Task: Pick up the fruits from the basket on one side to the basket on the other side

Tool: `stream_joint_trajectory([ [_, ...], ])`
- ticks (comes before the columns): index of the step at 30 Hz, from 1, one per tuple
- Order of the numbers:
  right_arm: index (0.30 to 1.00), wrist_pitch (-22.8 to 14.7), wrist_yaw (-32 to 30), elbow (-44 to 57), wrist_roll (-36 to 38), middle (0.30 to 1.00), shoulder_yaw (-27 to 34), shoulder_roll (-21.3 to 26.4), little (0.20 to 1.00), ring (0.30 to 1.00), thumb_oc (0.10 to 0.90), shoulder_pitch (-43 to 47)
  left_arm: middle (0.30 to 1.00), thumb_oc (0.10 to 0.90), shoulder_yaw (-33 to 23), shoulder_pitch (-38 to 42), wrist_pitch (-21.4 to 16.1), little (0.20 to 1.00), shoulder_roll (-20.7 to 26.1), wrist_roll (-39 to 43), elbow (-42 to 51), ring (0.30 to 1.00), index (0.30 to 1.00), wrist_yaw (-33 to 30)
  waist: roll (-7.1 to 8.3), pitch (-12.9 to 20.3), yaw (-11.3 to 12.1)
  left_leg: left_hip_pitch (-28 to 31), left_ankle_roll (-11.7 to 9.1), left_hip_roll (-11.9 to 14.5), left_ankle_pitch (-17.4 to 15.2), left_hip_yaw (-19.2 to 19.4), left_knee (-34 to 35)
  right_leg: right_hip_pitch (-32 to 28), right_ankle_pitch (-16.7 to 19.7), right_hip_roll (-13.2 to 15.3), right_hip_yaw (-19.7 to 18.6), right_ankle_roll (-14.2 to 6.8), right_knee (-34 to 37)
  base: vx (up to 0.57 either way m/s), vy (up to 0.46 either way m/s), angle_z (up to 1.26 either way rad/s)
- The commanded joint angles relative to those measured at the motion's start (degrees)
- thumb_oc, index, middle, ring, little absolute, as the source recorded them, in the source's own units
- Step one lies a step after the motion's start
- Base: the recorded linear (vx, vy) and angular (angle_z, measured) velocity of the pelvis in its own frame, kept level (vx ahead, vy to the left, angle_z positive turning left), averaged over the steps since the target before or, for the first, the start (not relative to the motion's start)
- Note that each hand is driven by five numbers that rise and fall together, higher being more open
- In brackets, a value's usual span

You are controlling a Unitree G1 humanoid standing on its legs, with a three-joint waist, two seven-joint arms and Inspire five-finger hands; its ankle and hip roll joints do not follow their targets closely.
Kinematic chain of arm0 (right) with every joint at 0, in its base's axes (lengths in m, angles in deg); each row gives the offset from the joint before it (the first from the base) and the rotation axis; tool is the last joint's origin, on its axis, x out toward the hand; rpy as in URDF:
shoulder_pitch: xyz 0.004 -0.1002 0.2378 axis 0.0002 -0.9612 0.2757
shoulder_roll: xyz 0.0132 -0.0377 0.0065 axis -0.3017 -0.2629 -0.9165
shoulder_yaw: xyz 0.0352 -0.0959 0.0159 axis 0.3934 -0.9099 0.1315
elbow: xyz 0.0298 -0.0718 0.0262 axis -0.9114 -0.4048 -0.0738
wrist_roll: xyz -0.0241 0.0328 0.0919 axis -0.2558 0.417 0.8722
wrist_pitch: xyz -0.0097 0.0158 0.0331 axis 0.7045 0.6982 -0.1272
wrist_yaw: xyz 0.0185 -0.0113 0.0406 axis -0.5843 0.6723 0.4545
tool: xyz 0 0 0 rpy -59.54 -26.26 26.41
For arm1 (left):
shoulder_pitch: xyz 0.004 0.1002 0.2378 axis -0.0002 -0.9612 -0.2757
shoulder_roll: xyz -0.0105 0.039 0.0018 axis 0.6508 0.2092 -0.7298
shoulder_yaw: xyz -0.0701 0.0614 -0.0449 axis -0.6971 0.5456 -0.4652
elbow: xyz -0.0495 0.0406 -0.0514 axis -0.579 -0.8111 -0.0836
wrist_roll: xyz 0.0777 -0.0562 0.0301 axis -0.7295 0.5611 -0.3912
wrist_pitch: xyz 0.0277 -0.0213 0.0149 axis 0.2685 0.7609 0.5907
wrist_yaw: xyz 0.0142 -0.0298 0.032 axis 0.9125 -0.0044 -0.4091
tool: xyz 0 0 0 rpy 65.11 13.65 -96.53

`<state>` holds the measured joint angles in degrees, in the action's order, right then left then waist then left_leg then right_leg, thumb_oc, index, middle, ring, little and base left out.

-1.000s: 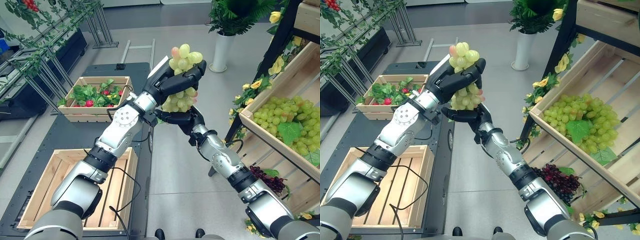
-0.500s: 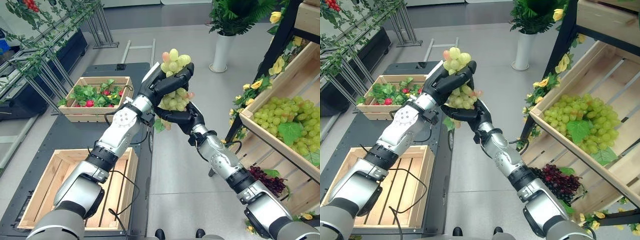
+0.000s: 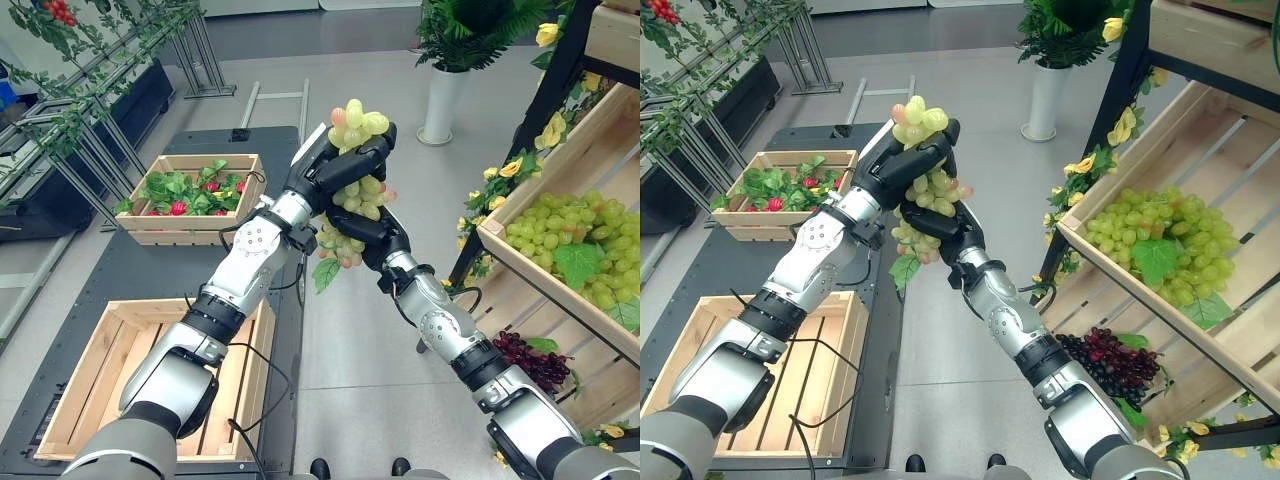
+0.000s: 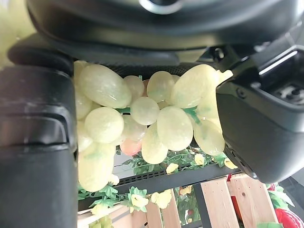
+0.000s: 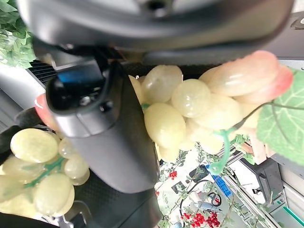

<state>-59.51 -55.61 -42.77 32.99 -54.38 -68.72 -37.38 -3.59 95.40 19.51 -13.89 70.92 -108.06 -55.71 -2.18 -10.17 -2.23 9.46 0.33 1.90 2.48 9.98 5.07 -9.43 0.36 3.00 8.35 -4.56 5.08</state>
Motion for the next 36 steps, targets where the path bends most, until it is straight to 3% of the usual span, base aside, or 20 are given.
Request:
stream_joint_trajectory([
  [1,0.3,-12.85,5.85,6.4,1.08,0.3,6.08,-6.04,0.3,0.3,0.4,6.52,0.3,0.4,-2.32,7.77,-3.39,0.3,-0.04,0.29,-9.34,0.3,0.3,-3.16,0.27,7.79,0.0,0.02,-0.9,-1.98,-6.28,-1.46,-0.07,0.37,-2.44,-1.47,0.86,1.79,-0.08,0.0,0.0,0.0],
  [2,0.3,-12.81,5.82,6.39,0.81,0.3,6.14,-5.99,0.3,0.3,0.4,6.4,0.467,0.511,-2.52,7.65,-3.3,0.467,0.02,0.31,-9.32,0.467,0.467,-3.45,0.27,7.8,0.0,0.04,-0.91,-1.96,-6.28,-1.44,-0.07,0.36,-2.43,-1.47,0.85,1.79,-0.08,0.0,0.0,0.0],
  [3,0.3,-12.8,5.74,6.37,0.59,0.3,6.2,-5.94,0.3,0.3,0.4,6.28,0.54,0.56,-2.71,7.52,-3.34,0.54,0.06,0.36,-9.37,0.54,0.54,-3.76,0.28,7.8,0.0,0.04,-0.91,-1.96,-6.27,-1.43,-0.07,0.36,-2.43,-1.47,0.84,1.79,-0.08,0.0,0.0,0.0],
  [4,0.3,-12.67,5.76,6.43,0.12,0.3,6.51,-5.78,0.3,0.3,0.4,5.85,0.9,0.8,-3.34,6.99,-3.68,0.9,-0.05,-0.03,-9.38,0.9,0.9,-4.91,0.29,7.83,-0.03,-0.04,-0.9,-1.97,-6.25,-1.43,-0.07,0.46,-2.41,-1.48,0.76,1.78,-0.08,0.0,0.0,0.0],
  [11,0.3,-12.57,5.93,6.66,-1.61,0.3,7.91,-4.12,0.3,0.3,0.4,2.72,0.9,0.8,-6.4,4.36,-7.77,0.9,1.06,-4.88,-10.4,0.9,0.9,-13.0,0.48,7.88,-0.25,-0.06,-0.93,-1.9,-6.27,-1.39,-0.07,0.55,-2.39,-1.55,0.58,1.72,-0.08,0.0,0.0,0.0],
  [15,0.3,-12.38,8.03,7.94,-3.59,0.3,10.83,-1.59,0.3,0.3,0.4,-3.93,0.9,0.8,-10.43,-0.73,-11.36,0.9,2.12,-8.74,-10.19,0.9,0.9,-18.94,0.74,7.71,-0.91,-0.05,-0.88,-1.71,-6.28,-1.16,-0.07,0.69,-2.36,-1.6,0.18,1.69,-0.08,0.0,-0.003,-0.04],
  [21,0.3,-12.72,10.04,8.87,-5.7,0.3,14.65,0.97,0.3,0.3,0.4,-10.4,0.9,0.8,-14.45,-7.07,-11.4,0.9,1.52,-11.08,-10.44,0.9,0.9,-22.62,0.81,7.13,-2.14,0.26,-0.8,-1.42,-6.41,-0.48,-0.07,0.81,-2.17,-1.75,-0.62,1.66,-0.08,0.0,0.007,-0.03],
  [28,0.3,-12.47,12.56,9.36,-10.29,0.3,19.07,4.61,0.3,0.3,0.4,-17.27,0.9,0.8,-17.84,-13.86,-10.97,0.9,-0.24,-10.85,-11.01,0.9,0.9,-22.73,1.21,6.84,-3.43,0.89,-0.71,-1.28,-6.66,0.44,-0.07,0.63,-1.96,-1.88,-1.58,1.4,-0.08,0.0,0.012,-0.09],
  [36,0.3,-11.59,17.52,15.2,-23.23,0.3,20.41,10.58,0.3,0.3,0.4,-23.14,0.9,0.8,-17.48,-21.59,-10.75,0.9,-3.82,-11.37,-8.71,0.9,0.9,-20.2,2.3,6.15,-4.57,1.13,-0.3,-1.29,-6.74,1.2,-0.07,1.01,-1.51,-2.3,-3.3,1.21,-0.08,-0.01,0.011,-0.13],
])
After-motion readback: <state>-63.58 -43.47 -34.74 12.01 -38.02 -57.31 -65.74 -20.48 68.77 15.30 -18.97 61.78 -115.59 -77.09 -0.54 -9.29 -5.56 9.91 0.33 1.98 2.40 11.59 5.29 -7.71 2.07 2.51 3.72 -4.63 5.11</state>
